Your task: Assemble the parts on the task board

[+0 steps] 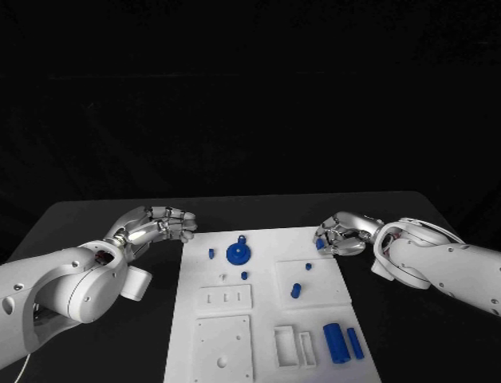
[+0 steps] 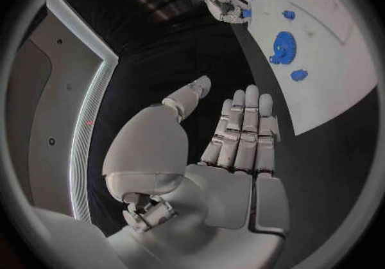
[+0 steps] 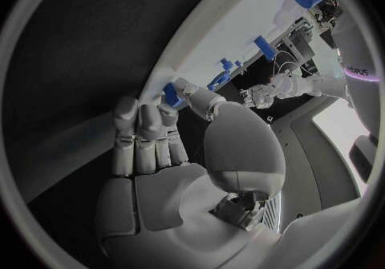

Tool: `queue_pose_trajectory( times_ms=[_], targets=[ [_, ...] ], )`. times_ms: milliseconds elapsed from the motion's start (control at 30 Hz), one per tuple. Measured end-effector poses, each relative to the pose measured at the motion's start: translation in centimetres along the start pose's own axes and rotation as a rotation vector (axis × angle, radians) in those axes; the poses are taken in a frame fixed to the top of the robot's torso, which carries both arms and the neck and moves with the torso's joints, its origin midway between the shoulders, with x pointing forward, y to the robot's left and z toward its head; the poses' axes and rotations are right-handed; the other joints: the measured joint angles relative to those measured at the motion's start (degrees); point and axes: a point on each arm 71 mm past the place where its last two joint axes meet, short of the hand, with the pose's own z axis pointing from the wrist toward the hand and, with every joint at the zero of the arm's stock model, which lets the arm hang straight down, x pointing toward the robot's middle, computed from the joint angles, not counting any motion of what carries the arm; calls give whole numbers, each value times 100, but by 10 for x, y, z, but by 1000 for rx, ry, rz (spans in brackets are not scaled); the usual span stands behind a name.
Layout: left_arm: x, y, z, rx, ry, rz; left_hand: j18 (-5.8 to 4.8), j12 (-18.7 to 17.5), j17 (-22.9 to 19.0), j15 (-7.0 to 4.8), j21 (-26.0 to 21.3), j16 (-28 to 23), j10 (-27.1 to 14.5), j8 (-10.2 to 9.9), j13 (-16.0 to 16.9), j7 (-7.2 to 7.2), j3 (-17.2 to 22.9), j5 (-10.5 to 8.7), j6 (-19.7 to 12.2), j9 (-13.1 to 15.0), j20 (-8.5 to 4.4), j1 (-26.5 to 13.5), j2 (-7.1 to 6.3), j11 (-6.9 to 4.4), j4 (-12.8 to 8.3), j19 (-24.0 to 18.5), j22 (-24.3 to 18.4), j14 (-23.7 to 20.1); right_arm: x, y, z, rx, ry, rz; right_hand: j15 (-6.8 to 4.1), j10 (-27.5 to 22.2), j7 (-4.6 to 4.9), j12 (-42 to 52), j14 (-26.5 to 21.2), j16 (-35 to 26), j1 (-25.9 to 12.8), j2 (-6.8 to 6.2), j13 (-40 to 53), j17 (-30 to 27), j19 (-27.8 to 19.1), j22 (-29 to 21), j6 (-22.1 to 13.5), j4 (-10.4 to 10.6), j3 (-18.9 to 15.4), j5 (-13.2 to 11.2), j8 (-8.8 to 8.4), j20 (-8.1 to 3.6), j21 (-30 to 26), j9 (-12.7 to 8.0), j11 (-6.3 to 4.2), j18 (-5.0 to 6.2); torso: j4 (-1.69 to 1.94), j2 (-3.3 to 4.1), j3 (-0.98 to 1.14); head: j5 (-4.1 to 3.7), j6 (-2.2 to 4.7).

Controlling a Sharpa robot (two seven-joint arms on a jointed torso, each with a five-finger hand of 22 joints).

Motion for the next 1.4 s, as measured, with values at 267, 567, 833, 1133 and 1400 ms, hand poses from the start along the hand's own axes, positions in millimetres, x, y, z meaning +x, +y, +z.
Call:
queue_pose_trajectory(
  times_ms=[267,567,833,1133,1400],
  targets=[
    [1,0,0,-4,3,2,-4,0,18,1,22,0,6,0,2,19,0,0,44,22,-22,-33,33,-6,0,-22,2,1,2,4,2,-3,-9,-9,-40,51,-48,0,42,0,6,6,-9,7,24,-1,99,17,64,-22,52,-20,0,32,-51,0,0,-1,-1,1,10],
    [7,2,4,-26,34,25,-35,207,183,-170,217,241,551,32,149,-92,-131,-66,338,104,-162,-375,92,-242,179,155,3,356,-7,21,7,-18,-27,-93,-70,92,-109,24,75,0,6,5,-21,15,81,-1,189,17,95,-22,105,-41,32,61,-91,-1,-7,-7,-5,5,52],
    [16,1,9,-64,76,57,11,451,545,-461,603,920,1160,64,430,-195,-222,-156,647,138,-434,-593,58,-547,340,482,3,750,-21,66,19,-63,-61,-216,-110,134,-154,24,87,0,11,-111,-33,19,122,-2,240,90,168,-22,148,-63,32,105,-131,-1,-13,-13,-12,16,115],
    [31,-15,19,-97,118,112,5,757,799,-650,980,1563,1529,-56,761,-278,-274,-467,770,138,-673,-812,-49,-711,593,721,2,938,-16,123,30,-115,-82,-298,-132,163,-173,24,110,0,67,-222,-49,19,143,-2,281,224,303,-22,175,-82,32,107,-143,-1,-15,-49,-19,83,201],
    [49,-16,28,-163,151,150,3,1102,927,-802,1250,2002,1669,-112,1053,-328,-334,-501,820,159,-766,-1081,-252,-789,969,894,2,1064,-6,165,36,-171,-94,-323,-153,163,-170,24,132,1,59,-276,-58,13,163,-2,285,294,372,-22,175,-100,32,138,-143,-1,-16,-105,-38,190,229]
  ],
)
